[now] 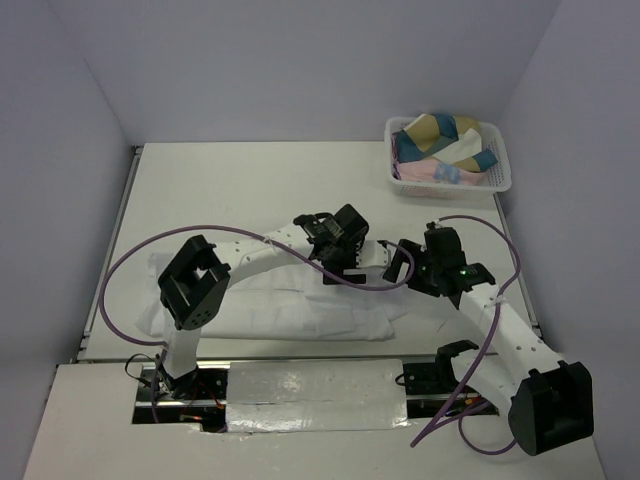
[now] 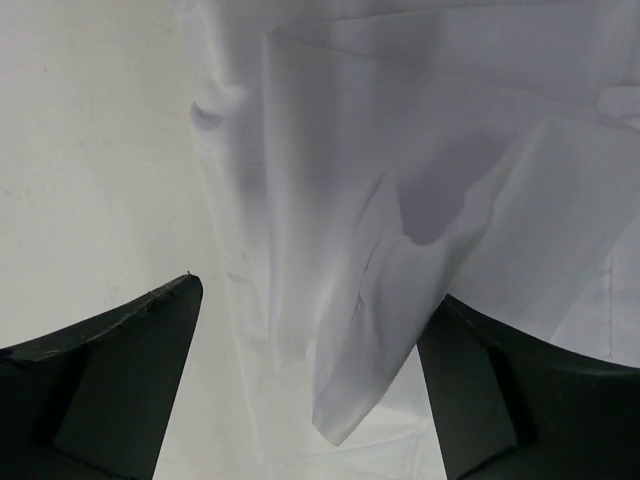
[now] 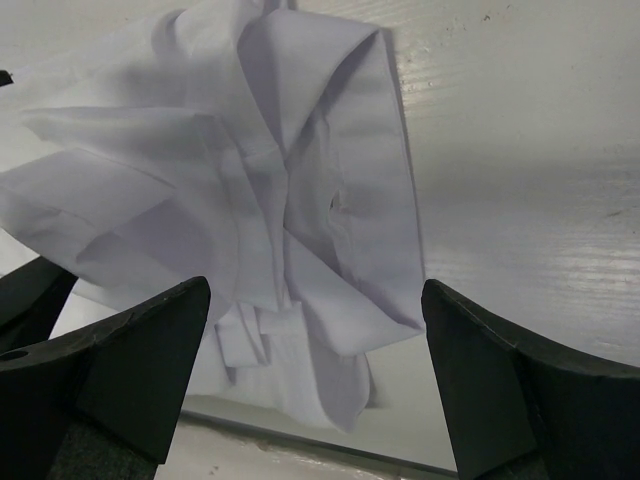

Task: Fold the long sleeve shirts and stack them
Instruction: Fold the shirt

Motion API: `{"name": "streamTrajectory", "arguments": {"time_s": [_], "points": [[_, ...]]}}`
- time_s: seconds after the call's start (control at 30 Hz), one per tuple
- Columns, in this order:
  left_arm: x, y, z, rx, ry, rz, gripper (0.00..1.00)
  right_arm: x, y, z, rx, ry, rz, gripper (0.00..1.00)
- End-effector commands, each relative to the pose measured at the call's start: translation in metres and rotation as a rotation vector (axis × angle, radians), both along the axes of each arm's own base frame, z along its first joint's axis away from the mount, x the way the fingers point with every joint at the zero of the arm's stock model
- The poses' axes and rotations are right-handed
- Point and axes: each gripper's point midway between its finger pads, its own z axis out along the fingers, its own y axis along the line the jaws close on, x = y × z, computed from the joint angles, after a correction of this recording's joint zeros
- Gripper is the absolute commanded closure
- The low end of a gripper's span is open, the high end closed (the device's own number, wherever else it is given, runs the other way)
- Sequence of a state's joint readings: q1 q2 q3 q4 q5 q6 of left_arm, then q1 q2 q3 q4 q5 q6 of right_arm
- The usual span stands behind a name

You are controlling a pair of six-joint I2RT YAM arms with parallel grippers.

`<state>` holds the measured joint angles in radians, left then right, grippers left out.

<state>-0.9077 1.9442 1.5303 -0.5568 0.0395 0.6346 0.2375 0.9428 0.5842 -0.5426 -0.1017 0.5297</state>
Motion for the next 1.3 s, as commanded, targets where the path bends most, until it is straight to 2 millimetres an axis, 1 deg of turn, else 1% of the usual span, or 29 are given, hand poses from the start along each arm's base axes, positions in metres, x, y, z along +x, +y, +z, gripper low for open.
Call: {"name": "streamTrajectory", "arguments": {"time_s": [0.0, 0.03, 0.1, 0.13, 0.17, 0.23, 0.37, 0.47, 0.5, 0.53, 0.57, 0.6, 0.63, 0.67, 0.7, 0.73, 0.77, 0.83, 0.87, 0.9, 0.93, 0.97, 1.0, 1.03, 1.07, 1.1, 1.17, 1.27], "points": [[0.027, -0.003, 0.022, -0.067, -0.049, 0.162, 0.01, 0.017, 0.004, 0.027, 0.023, -0.100, 0.008, 0.07], [0.034, -0.006, 0.034, -0.097, -0.062, 0.190, 0.01, 0.018, 0.005, 0.030, 0.032, -0.109, 0.006, 0.07], [0.039, -0.004, 0.044, -0.131, -0.047, 0.250, 0.01, 0.020, 0.005, 0.037, 0.042, -0.131, 0.003, 0.07], [0.041, -0.007, 0.053, -0.152, -0.049, 0.257, 0.01, 0.020, 0.006, 0.039, 0.046, -0.139, 0.005, 0.07], [0.040, -0.009, 0.056, -0.170, -0.033, 0.264, 0.01, 0.019, 0.006, 0.044, 0.051, -0.155, 0.006, 0.07], [0.041, -0.011, 0.060, -0.184, -0.029, 0.263, 0.01, 0.019, 0.006, 0.050, 0.054, -0.180, 0.007, 0.08], [0.032, -0.013, 0.050, -0.183, 0.022, 0.244, 0.01, 0.014, 0.007, 0.052, 0.059, -0.192, 0.024, 0.10], [0.023, -0.011, 0.046, -0.174, 0.066, 0.239, 0.01, 0.009, 0.010, 0.056, 0.076, -0.211, 0.054, 0.17], [0.022, -0.012, 0.050, -0.182, 0.074, 0.237, 0.01, 0.010, 0.014, 0.061, 0.093, -0.233, 0.068, 0.24], [0.020, -0.011, 0.052, -0.187, 0.086, 0.244, 0.01, 0.009, 0.017, 0.068, 0.115, -0.260, 0.083, 0.27], [0.022, -0.009, 0.057, -0.199, 0.092, 0.253, 0.01, 0.007, 0.024, 0.072, 0.150, -0.271, 0.107, 0.31], [0.018, -0.008, 0.068, -0.218, 0.109, 0.247, 0.01, 0.011, 0.030, 0.080, 0.190, -0.305, 0.110, 0.40], [0.017, -0.006, 0.073, -0.230, 0.119, 0.255, 0.01, 0.010, 0.035, 0.085, 0.217, -0.321, 0.120, 0.44], [0.018, -0.002, 0.083, -0.248, 0.115, 0.266, 0.01, 0.009, 0.040, 0.085, 0.245, -0.321, 0.135, 0.46], [0.018, 0.005, 0.088, -0.246, 0.121, 0.276, 0.01, 0.011, 0.042, 0.085, 0.257, -0.320, 0.124, 0.48], [0.018, 0.010, 0.091, -0.248, 0.129, 0.294, 0.01, 0.011, 0.041, 0.080, 0.252, -0.294, 0.109, 0.48], [0.022, 0.022, 0.099, -0.256, 0.125, 0.317, 0.01, 0.012, 0.040, 0.076, 0.244, -0.273, 0.091, 0.48], [0.019, 0.041, 0.096, -0.229, 0.144, 0.341, 0.01, 0.011, 0.040, 0.063, 0.239, -0.216, 0.078, 0.48], [0.017, 0.057, 0.091, -0.215, 0.145, 0.365, 0.01, 0.008, 0.045, 0.058, 0.247, -0.199, 0.089, 0.48], [0.014, 0.065, 0.088, -0.205, 0.142, 0.371, 0.01, 0.008, 0.050, 0.056, 0.268, -0.182, 0.084, 0.48], [0.010, 0.069, 0.092, -0.215, 0.122, 0.355, 0.01, 0.006, 0.054, 0.051, 0.278, -0.164, 0.083, 0.48], [-0.002, 0.077, 0.071, -0.181, 0.159, 0.348, 0.01, 0.002, 0.063, 0.050, 0.287, -0.158, 0.110, 0.47], [-0.009, 0.078, 0.065, -0.184, 0.184, 0.339, 0.02, 0.003, 0.064, 0.044, 0.278, -0.132, 0.091, 0.45], [-0.019, 0.074, 0.058, -0.201, 0.235, 0.325, 0.04, 0.003, 0.067, 0.042, 0.274, -0.120, 0.095, 0.43], [-0.029, 0.075, 0.046, -0.188, 0.283, 0.323, 0.06, 0.005, 0.070, 0.040, 0.277, -0.117, 0.096, 0.38], [-0.033, 0.075, 0.040, -0.186, 0.320, 0.341, 0.11, 0.004, 0.074, 0.034, 0.285, -0.090, 0.106, 0.37], [-0.037, 0.069, 0.029, -0.193, 0.379, 0.351, 0.18, 0.007, 0.078, 0.025, 0.289, -0.065, 0.106, 0.35], [-0.037, 0.061, 0.023, -0.230, 0.423, 0.351, 0.19, 0.011, 0.077, 0.014, 0.266, -0.044, 0.098, 0.34]]}}
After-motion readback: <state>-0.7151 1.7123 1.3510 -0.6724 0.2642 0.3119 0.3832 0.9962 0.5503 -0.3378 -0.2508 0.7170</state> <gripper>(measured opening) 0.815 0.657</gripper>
